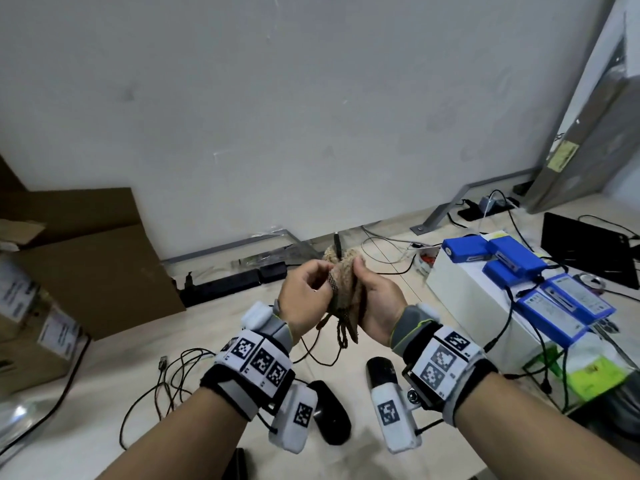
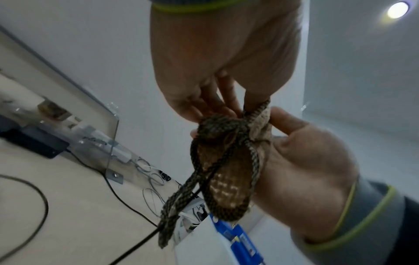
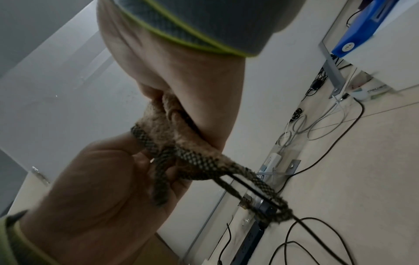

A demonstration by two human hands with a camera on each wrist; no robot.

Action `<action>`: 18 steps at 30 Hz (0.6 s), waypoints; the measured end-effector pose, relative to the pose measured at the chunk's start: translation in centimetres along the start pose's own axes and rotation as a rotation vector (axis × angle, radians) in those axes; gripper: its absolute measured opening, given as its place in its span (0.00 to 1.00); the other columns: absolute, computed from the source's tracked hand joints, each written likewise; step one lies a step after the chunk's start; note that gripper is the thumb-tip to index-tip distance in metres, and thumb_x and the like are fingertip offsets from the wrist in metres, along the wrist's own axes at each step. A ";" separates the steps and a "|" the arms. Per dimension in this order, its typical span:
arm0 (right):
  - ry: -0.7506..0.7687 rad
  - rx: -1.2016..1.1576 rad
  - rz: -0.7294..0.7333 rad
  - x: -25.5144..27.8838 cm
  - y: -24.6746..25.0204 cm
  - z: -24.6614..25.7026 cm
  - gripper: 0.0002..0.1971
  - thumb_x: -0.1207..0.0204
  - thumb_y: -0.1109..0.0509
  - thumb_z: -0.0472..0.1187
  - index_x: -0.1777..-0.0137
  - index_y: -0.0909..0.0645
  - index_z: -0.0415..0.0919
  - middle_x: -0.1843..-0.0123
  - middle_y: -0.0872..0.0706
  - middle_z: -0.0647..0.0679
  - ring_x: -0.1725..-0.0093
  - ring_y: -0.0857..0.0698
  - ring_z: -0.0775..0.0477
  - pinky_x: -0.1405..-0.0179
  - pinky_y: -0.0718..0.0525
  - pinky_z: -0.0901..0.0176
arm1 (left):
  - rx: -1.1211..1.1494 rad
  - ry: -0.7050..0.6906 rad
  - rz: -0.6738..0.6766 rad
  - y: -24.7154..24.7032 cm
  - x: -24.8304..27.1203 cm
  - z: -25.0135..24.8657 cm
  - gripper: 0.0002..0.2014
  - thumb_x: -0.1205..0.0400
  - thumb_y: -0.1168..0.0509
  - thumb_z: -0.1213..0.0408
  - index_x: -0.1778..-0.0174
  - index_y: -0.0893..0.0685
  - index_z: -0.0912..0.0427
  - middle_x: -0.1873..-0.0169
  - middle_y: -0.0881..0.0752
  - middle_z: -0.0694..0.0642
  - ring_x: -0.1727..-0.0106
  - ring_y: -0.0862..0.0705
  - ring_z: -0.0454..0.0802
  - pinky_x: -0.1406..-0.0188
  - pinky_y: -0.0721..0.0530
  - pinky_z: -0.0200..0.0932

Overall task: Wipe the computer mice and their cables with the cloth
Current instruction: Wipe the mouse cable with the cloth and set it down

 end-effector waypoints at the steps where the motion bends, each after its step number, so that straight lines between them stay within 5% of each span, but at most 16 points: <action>1: -0.002 -0.015 0.002 0.0 0.0 0.1 0.27 0.14 0.48 0.53 0.34 0.22 0.29 0.43 0.15 0.32 0.45 0.15 0.36 0.42 0.17 0.43 | 0.103 0.067 0.037 0.1 0.0 0.0 0.08 0.19 0.36 0.76 0.56 0.14 0.62 0.67 0.13 0.54 0.70 0.18 0.44 0.69 0.19 0.40; 4: -0.019 -0.049 0.016 -0.1 0.1 -0.1 0.29 0.14 0.50 0.54 0.28 0.26 0.29 0.36 0.19 0.29 0.37 0.21 0.29 0.31 0.27 0.34 | 0.407 0.304 0.148 -0.1 0.0 0.0 0.11 0.14 0.43 0.69 0.54 0.15 0.65 0.66 0.18 0.58 0.73 0.22 0.52 0.79 0.25 0.40; 7: -0.019 -0.047 0.005 -0.2 0.3 -0.6 0.28 0.14 0.50 0.52 0.30 0.24 0.29 0.33 0.20 0.28 0.35 0.21 0.30 0.29 0.27 0.35 | 0.521 0.450 0.134 -0.3 0.0 -0.3 0.13 0.13 0.44 0.63 0.55 0.16 0.64 0.65 0.16 0.58 0.73 0.18 0.51 0.78 0.18 0.41; 9: -0.008 -0.027 -0.004 -0.3 0.4 -0.9 0.27 0.16 0.45 0.51 0.30 0.24 0.29 0.31 0.20 0.28 0.34 0.20 0.31 0.29 0.25 0.35 | 0.382 0.394 0.112 -0.6 0.0 -0.2 0.11 0.15 0.38 0.59 0.57 0.16 0.61 0.66 0.15 0.56 0.71 0.17 0.50 0.75 0.16 0.42; 13: 0.028 0.037 -0.066 -0.3 1.0 -1.1 0.24 0.15 0.42 0.51 0.36 0.19 0.30 0.41 0.13 0.33 0.44 0.13 0.37 0.46 0.13 0.45 | 0.035 0.143 -0.023 -0.8 -0.1 0.2 0.10 0.21 0.29 0.57 0.65 0.17 0.57 0.70 0.16 0.54 0.70 0.21 0.49 0.72 0.23 0.40; 18: 0.024 -0.136 -0.077 0.0 1.7 -0.7 0.28 0.14 0.47 0.52 0.31 0.23 0.27 0.33 0.20 0.27 0.36 0.19 0.30 0.32 0.23 0.34 | 0.400 0.291 0.065 -1.1 0.4 -0.2 0.13 0.15 0.38 0.59 0.64 0.17 0.57 0.73 0.23 0.54 0.73 0.24 0.46 0.71 0.25 0.41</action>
Point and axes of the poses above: each hand's wrist, its own x-axis away from the middle knuckle, its own y-axis out of the back of the hand, z = x × y, the point moved 3 cm from there along -x, towards the middle knuckle
